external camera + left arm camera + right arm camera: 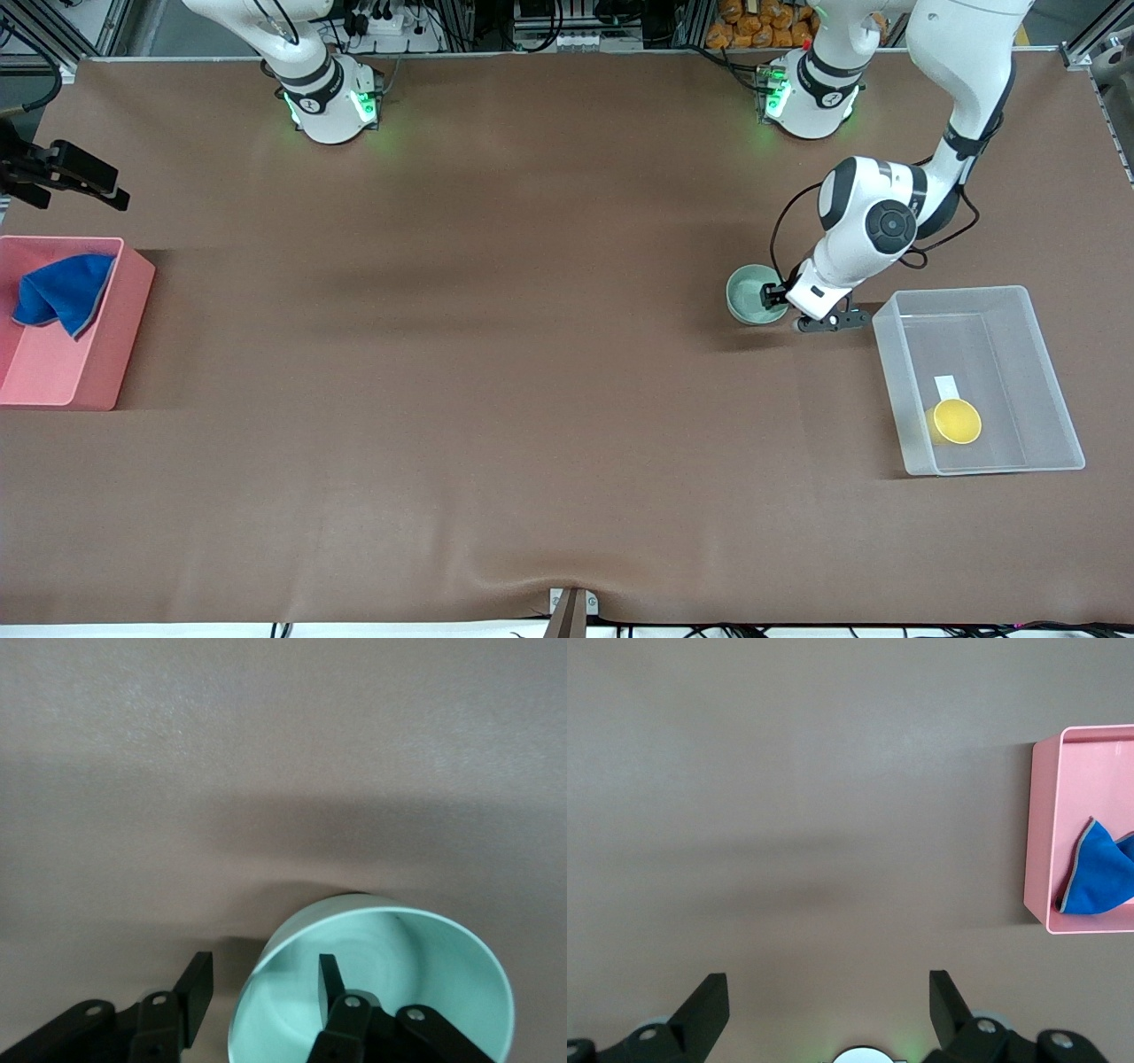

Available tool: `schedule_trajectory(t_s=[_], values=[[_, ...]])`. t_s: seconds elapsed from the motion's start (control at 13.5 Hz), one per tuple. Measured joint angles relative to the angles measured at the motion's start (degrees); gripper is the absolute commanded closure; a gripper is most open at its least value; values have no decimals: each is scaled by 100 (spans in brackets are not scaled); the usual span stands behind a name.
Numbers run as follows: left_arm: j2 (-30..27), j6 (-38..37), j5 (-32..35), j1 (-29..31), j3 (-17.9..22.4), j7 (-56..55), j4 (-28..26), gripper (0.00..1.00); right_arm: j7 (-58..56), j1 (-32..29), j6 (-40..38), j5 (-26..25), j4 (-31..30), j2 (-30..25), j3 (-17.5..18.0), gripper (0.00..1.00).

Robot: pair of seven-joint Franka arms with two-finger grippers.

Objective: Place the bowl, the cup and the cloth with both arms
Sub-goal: 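Grasp the rim of the mint-green bowl with the left gripper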

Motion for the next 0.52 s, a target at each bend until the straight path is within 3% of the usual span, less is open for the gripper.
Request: schedule_trajectory(t_s=[0.3, 0.52], values=[[-13, 42, 0, 17, 3, -7, 32, 100, 0, 0, -6, 0, -1, 0, -3, 0], [-245, -879, 0, 61, 21, -56, 509, 100, 0, 0, -10, 0, -1, 0, -5, 0]])
